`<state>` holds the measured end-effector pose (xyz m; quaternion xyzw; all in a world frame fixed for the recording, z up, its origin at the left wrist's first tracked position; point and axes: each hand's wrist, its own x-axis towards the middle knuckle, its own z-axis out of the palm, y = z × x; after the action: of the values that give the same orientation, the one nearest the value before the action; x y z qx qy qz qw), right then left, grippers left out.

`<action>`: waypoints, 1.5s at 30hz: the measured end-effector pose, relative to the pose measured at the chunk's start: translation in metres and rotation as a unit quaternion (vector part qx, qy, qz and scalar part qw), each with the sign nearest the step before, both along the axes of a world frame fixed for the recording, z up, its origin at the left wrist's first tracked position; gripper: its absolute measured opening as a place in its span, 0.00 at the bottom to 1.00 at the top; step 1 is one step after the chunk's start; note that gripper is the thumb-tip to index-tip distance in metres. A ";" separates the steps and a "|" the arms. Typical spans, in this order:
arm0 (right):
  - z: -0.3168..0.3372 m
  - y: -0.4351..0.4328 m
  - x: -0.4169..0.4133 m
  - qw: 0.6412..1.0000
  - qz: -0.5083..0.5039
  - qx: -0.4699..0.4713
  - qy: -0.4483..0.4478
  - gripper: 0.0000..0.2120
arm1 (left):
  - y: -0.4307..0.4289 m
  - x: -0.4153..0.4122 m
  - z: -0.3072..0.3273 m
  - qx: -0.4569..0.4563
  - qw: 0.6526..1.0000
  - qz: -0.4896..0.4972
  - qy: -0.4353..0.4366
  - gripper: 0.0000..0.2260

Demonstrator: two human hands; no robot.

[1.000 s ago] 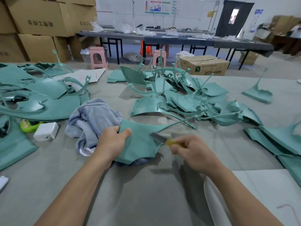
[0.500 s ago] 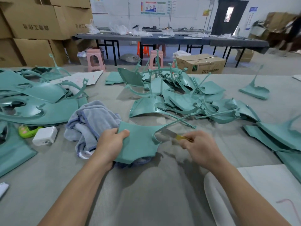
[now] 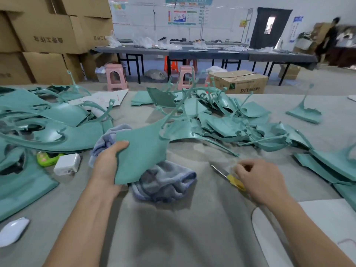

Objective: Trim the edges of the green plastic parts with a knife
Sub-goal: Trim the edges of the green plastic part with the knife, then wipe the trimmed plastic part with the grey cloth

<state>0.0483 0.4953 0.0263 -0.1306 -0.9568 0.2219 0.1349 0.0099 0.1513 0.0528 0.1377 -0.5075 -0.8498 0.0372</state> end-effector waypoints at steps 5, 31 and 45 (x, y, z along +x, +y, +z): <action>0.015 -0.058 0.016 0.989 0.035 -0.057 0.134 0.10 | -0.021 0.003 0.009 0.125 0.992 -0.016 0.022 0.21; 0.068 -0.150 -0.022 0.891 0.283 -0.302 0.188 0.09 | -0.002 -0.007 -0.012 -0.244 0.934 0.171 0.198 0.05; 0.004 -0.224 -0.030 0.911 0.287 -0.273 0.110 0.15 | 0.022 -0.005 -0.019 0.033 0.997 -0.045 0.047 0.24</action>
<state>0.0188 0.2715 0.0302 0.1431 -0.8340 0.5169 0.1293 0.0046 0.1737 0.0337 0.0752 -0.4826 -0.8724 0.0181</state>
